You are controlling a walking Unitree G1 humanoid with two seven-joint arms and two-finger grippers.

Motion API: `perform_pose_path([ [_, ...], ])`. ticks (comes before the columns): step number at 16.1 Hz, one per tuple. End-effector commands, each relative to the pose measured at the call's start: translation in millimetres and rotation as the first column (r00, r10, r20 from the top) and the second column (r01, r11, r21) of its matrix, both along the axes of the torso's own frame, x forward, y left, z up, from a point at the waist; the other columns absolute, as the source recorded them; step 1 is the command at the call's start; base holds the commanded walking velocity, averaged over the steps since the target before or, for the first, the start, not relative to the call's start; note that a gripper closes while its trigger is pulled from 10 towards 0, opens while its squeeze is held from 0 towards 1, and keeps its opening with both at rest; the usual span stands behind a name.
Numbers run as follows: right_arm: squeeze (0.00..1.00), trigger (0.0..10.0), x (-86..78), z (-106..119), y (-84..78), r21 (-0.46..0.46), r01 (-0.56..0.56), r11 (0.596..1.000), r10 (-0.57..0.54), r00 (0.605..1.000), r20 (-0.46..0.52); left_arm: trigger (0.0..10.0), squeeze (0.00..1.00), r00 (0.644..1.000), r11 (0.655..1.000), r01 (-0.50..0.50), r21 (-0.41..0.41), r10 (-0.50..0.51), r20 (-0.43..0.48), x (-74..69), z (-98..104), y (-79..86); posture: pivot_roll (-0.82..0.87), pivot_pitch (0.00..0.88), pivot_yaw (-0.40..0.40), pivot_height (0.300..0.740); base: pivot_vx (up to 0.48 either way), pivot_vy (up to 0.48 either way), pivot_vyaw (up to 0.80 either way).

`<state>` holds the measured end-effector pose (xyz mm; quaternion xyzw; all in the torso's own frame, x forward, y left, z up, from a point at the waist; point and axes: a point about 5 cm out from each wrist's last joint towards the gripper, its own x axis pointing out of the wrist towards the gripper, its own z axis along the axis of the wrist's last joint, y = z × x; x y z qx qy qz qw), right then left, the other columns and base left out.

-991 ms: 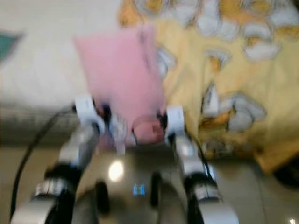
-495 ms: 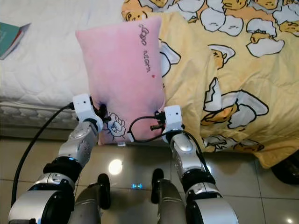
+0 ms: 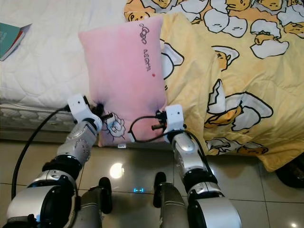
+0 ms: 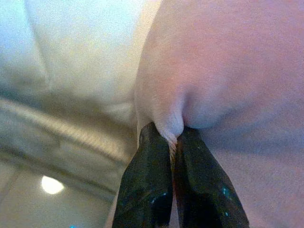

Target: Clean up the room

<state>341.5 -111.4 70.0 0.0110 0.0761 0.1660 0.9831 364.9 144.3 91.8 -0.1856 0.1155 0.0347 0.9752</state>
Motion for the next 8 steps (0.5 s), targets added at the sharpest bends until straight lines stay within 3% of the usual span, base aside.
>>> perform_pose_path([
  [1, 0.0, 0.0, 2.0, 2.7, -0.3, 0.032, 0.027, 0.999, -0.027, 1.0, 0.0, 0.0, 0.0, 0.996, 0.999, -0.005, 0.054, 0.0, 0.089, 7.4, 19.4, 6.8, -0.04, 0.252, -0.05, 0.74, 0.0, 0.0, 0.0],
  [5, 0.0, 0.0, 31.2, 56.9, 14.0, 0.192, 0.026, 0.981, -0.049, 0.992, 0.119, 0.0, 0.0, 0.955, 0.992, -0.012, 0.129, -0.027, 0.294, 25.1, 81.5, 29.4, 0.0, 0.133, -0.06, 0.74, 0.0, 0.0, 0.0],
  [8, 0.0, 0.0, 46.2, 100.5, 27.0, 0.254, -0.016, 0.967, -0.042, 0.974, 0.224, 0.0, 0.0, 0.917, 0.951, -0.023, 0.309, -0.103, 0.385, 31.0, 124.1, 46.7, 0.03, 0.05, -0.062, 0.74, 0.0, 0.0, 0.0],
])
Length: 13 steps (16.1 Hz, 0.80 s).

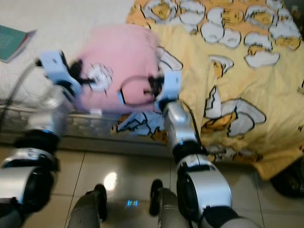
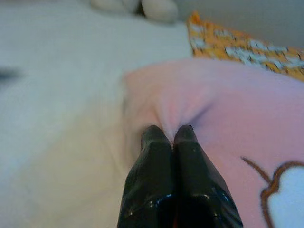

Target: Clean up the room

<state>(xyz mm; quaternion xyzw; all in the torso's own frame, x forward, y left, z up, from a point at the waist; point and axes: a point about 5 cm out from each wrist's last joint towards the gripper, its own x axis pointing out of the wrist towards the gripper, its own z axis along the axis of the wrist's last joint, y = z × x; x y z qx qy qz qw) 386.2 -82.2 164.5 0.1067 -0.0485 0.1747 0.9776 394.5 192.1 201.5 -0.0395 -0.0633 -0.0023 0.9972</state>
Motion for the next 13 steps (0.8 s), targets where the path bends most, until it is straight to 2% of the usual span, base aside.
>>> perform_pose_path([
  [1, 0.0, 0.0, 2.9, 14.0, 0.5, 0.025, 0.012, 1.0, -0.013, 0.999, 0.044, 0.0, 0.0, 0.997, 0.996, 0.005, 0.086, -0.011, 0.071, 1.9, 23.7, 2.7, 0.04, 0.036, -0.062, 0.74, 0.0, 0.0, 0.0],
  [2, 0.0, 0.0, 3.9, 21.0, 2.3, 0.022, 0.017, 1.0, -0.019, 0.997, 0.074, 0.0, 0.0, 0.996, 0.989, 0.004, 0.146, -0.017, 0.089, 2.3, 32.6, 6.7, 0.05, 0.016, -0.061, 0.74, 0.0, 0.0, 0.0],
  [5, 0.0, 0.0, 3.2, 32.1, 6.8, 0.031, 0.034, 0.999, -0.038, 0.99, 0.138, 0.0, 0.0, 0.989, 0.981, 0.029, 0.191, -0.056, 0.14, -0.1, 50.9, 12.9, 0.07, 0.0, -0.06, 0.74, 0.0, 0.0, 0.0],
  [7, 0.0, 0.0, -0.4, 24.5, 12.0, 0.03, 0.022, 0.999, -0.026, 0.992, 0.124, 0.0, 0.0, 0.99, 0.982, 0.022, 0.188, -0.048, 0.135, 0.4, 47.6, 16.0, 0.07, 0.0, -0.056, 0.74, 0.0, 0.161, 0.0],
  [9, 0.0, 0.0, -3.7, 15.2, 14.1, 0.013, 0.018, 1.0, -0.02, 0.994, 0.105, 0.0, 0.0, 0.988, 0.97, 0.007, 0.243, -0.044, 0.148, 1.0, 50.1, 18.5, 0.07, 0.0, -0.051, 0.74, 0.0, 0.456, 0.0],
  [11, 0.0, 0.0, -7.8, 4.5, 12.2, -0.028, 0.021, 0.999, -0.018, 0.995, 0.102, 0.0, 0.0, 0.99, 0.966, -0.01, 0.259, -0.027, 0.14, 1.0, 47.5, 23.6, 0.05, 0.0, -0.043, 0.74, 0.0, 0.437, 0.0],
  [13, 0.0, 0.0, -8.4, -0.2, 8.5, -0.039, 0.025, 0.999, -0.022, 0.995, 0.093, 0.0, 0.0, 0.992, 0.968, -0.012, 0.25, -0.02, 0.126, 0.8, 41.6, 22.0, 0.05, 0.0, -0.044, 0.74, 0.129, 0.412, 0.0],
])
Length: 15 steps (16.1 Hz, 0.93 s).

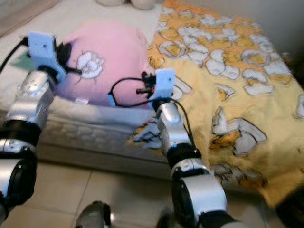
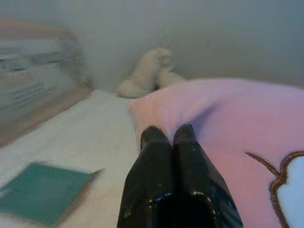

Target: Clean up the room

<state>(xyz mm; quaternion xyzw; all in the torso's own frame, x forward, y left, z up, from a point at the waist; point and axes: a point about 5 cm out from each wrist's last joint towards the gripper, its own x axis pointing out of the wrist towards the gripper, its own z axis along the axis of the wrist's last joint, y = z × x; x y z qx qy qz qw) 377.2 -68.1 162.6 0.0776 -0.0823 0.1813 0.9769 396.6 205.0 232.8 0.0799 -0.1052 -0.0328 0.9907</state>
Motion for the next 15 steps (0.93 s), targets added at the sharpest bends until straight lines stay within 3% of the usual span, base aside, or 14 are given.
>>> perform_pose_path([
  [1, 0.0, 0.0, 0.1, -3.6, -9.3, -0.005, 0.024, 1.0, -0.024, 1.0, 0.0, 0.0, 0.0, 0.999, 0.999, -0.033, -0.02, 0.033, 0.002, -1.2, -4.3, 1.9, 0.04, 0.0, -0.044, 0.74, 0.304, 0.371, 0.0],
  [4, 0.0, 0.0, 0.5, -9.8, -14.1, -0.024, 0.025, 0.999, -0.026, 0.999, -0.025, 0.0, 0.0, 0.998, 0.999, -0.023, -0.024, 0.021, -0.058, -1.2, -24.3, -11.3, 0.05, 0.0, -0.042, 0.74, 0.395, 0.201, 0.0],
  [7, 0.0, 0.0, 0.9, -11.4, -14.9, -0.028, 0.033, 0.999, -0.034, 0.999, -0.035, 0.0, 0.0, 0.998, 1.0, 0.008, 0.01, -0.007, -0.065, 0.1, -24.3, -15.2, 0.05, 0.0, -0.041, 0.74, 0.453, 0.0, 0.0],
  [15, 0.0, 0.0, 0.4, -13.3, -10.4, -0.038, 0.015, 0.999, -0.016, 0.999, -0.038, 0.0, 0.0, 0.998, 0.999, -0.007, 0.037, 0.009, -0.061, 1.1, -19.4, -2.2, 0.06, 0.0, -0.052, 0.74, 0.459, 0.0, 0.0],
])
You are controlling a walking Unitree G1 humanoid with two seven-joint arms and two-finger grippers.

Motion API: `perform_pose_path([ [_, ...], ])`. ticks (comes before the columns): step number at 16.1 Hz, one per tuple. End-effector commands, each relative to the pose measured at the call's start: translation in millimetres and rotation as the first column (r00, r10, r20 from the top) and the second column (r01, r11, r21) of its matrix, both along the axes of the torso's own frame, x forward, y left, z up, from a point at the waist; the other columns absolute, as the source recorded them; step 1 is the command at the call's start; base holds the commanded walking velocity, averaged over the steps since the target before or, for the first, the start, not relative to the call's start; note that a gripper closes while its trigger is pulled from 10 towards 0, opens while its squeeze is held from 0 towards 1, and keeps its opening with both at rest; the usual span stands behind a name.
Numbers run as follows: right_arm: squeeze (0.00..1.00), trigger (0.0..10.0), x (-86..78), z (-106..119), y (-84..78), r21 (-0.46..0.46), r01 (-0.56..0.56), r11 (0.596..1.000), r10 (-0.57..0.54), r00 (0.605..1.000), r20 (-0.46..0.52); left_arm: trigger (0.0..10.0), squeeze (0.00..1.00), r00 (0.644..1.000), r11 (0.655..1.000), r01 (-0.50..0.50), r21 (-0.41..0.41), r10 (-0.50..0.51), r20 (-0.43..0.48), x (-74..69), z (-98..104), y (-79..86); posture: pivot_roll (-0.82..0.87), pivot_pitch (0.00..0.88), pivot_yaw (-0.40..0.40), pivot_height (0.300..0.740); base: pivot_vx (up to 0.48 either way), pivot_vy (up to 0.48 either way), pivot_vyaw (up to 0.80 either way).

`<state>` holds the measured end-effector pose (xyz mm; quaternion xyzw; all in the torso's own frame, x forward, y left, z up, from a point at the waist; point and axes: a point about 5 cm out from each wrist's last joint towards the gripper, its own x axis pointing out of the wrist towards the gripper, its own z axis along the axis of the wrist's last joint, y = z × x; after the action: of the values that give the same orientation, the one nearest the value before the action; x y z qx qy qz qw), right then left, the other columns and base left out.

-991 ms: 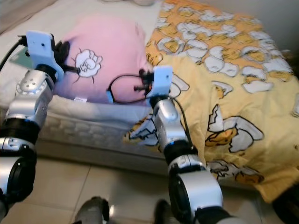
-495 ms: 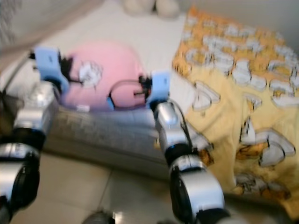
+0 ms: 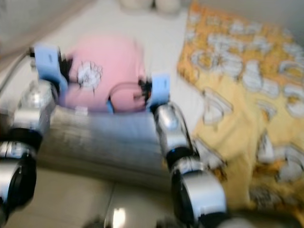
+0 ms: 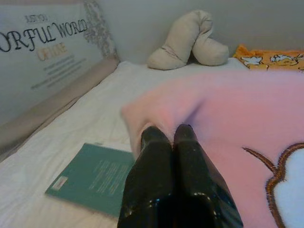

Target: Clean up the room

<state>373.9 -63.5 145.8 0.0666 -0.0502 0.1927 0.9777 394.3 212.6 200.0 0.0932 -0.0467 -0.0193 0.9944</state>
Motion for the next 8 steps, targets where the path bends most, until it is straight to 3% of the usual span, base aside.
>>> perform_pose_path([
  [1, 0.0, 0.0, 3.6, 2.9, -14.5, -0.005, 0.037, 0.999, -0.037, 0.999, 0.017, 0.0, 0.0, 0.998, 0.999, 0.026, 0.018, -0.027, 0.052, 3.4, 14.1, -7.2, 0.06, 0.0, -0.057, 0.74, 0.458, 0.0, 0.0],
  [4, 0.0, 0.0, 3.3, 2.6, -12.0, -0.007, 0.029, 1.0, -0.028, 0.999, 0.015, 0.0, 0.0, 0.998, 1.0, 0.025, 0.005, -0.025, 0.056, 3.4, 16.1, -3.4, 0.06, 0.0, -0.061, 0.74, 0.451, 0.0, 0.0],
  [5, 0.0, 0.0, 3.2, 2.4, -10.9, -0.008, 0.025, 1.0, -0.025, 1.0, 0.014, 0.0, 0.0, 0.998, 1.0, 0.024, -0.004, -0.023, 0.058, 3.4, 16.6, -1.3, 0.06, 0.0, -0.059, 0.74, 0.307, 0.371, 0.0],
  [8, 0.0, 0.0, 2.6, 1.8, -9.4, -0.006, 0.02, 1.0, -0.02, 1.0, 0.014, 0.0, 0.0, 0.998, 0.999, 0.021, 0.028, -0.022, 0.056, 3.8, 17.3, 0.3, 0.07, 0.0, -0.058, 0.74, 0.0, 0.435, 0.0],
])
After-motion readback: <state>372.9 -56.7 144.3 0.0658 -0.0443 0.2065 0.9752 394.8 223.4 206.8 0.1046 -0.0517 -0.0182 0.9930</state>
